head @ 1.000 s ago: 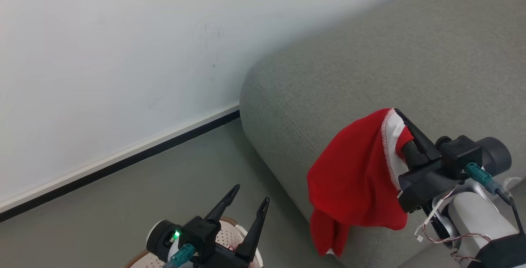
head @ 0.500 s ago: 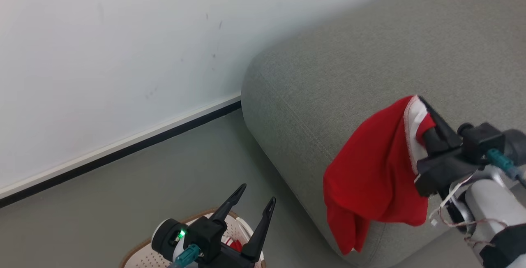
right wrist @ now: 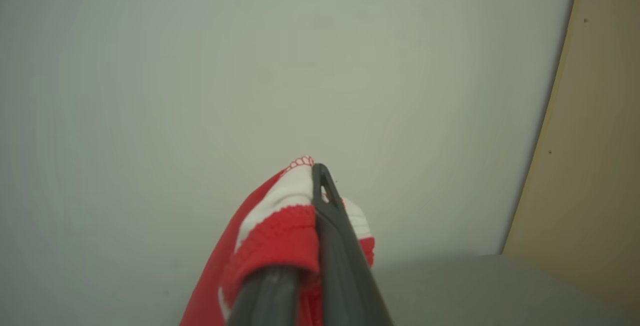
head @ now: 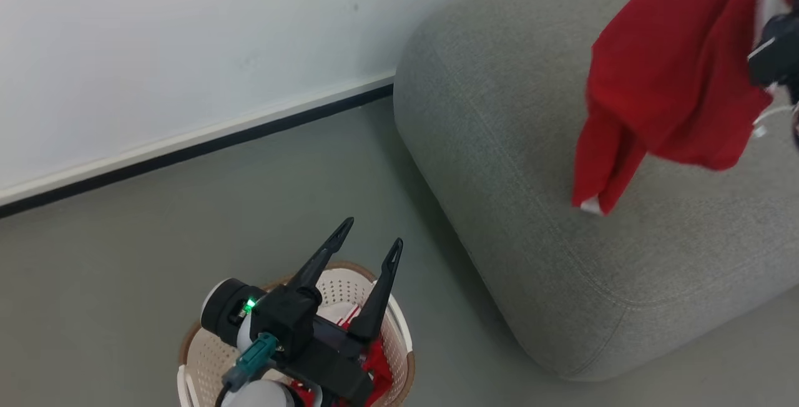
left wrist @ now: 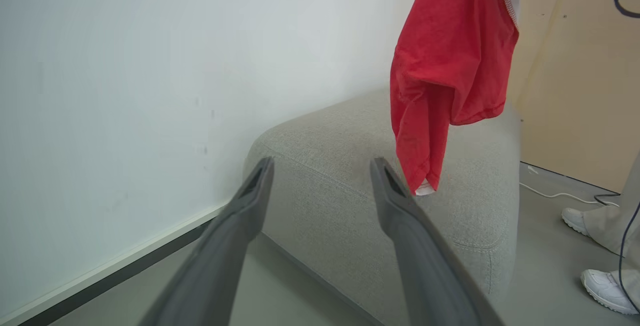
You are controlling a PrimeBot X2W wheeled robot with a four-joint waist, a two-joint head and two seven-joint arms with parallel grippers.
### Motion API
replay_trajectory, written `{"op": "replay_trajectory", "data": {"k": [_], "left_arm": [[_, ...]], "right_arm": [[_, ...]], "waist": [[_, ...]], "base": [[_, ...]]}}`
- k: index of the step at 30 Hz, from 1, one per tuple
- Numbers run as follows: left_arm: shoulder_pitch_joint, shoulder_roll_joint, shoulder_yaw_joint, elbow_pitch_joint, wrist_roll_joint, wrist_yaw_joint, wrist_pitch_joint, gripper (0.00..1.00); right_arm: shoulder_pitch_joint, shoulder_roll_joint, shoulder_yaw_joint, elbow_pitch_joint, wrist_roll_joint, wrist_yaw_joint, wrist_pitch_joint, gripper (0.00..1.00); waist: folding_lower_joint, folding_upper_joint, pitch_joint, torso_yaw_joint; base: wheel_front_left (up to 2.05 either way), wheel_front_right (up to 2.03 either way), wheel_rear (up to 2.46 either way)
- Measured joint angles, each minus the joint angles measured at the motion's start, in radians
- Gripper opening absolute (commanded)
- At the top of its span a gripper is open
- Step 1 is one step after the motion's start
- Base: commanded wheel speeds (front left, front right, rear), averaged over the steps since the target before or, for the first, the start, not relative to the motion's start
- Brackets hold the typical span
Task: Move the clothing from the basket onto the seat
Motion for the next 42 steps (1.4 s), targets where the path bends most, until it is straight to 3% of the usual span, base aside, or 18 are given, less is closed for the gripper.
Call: {"op": "replay_trajectory", "data": {"k": [14, 23, 30, 42], "left_arm": [[-0.100, 0.051, 0.041, -0.139, 0.024, 0.016, 0.049, 1.00], [-0.170, 0.065, 0.035, -0.228, 0.070, 0.016, 0.090, 1.00], [-0.226, 0.070, 0.033, -0.272, 0.085, 0.016, 0.110, 1.00], [-0.265, 0.068, 0.016, -0.275, 0.114, 0.007, 0.136, 1.00]], "right_arm": [[-0.318, -0.135, -0.088, 0.120, -0.008, -0.012, 0.030, 0.00], [-0.422, -0.186, -0.133, 0.172, -0.007, -0.046, 0.036, 0.00], [-0.459, -0.178, -0.127, 0.212, -0.015, -0.068, 0.016, 0.00], [-0.403, -0.085, -0.106, 0.387, -0.015, -0.089, -0.008, 0.00]], "waist": [[0.0001, 0.0000, 0.193, 0.113], [0.0001, 0.0001, 0.332, 0.168], [0.0000, 0.0002, 0.439, 0.186], [0.0000, 0.0001, 0.569, 0.197]], "base": [[0.00, 0.00, 0.00], [0.00, 0.00, 0.00], [0.00, 0.00, 0.00], [0.00, 0.00, 0.00]]}}
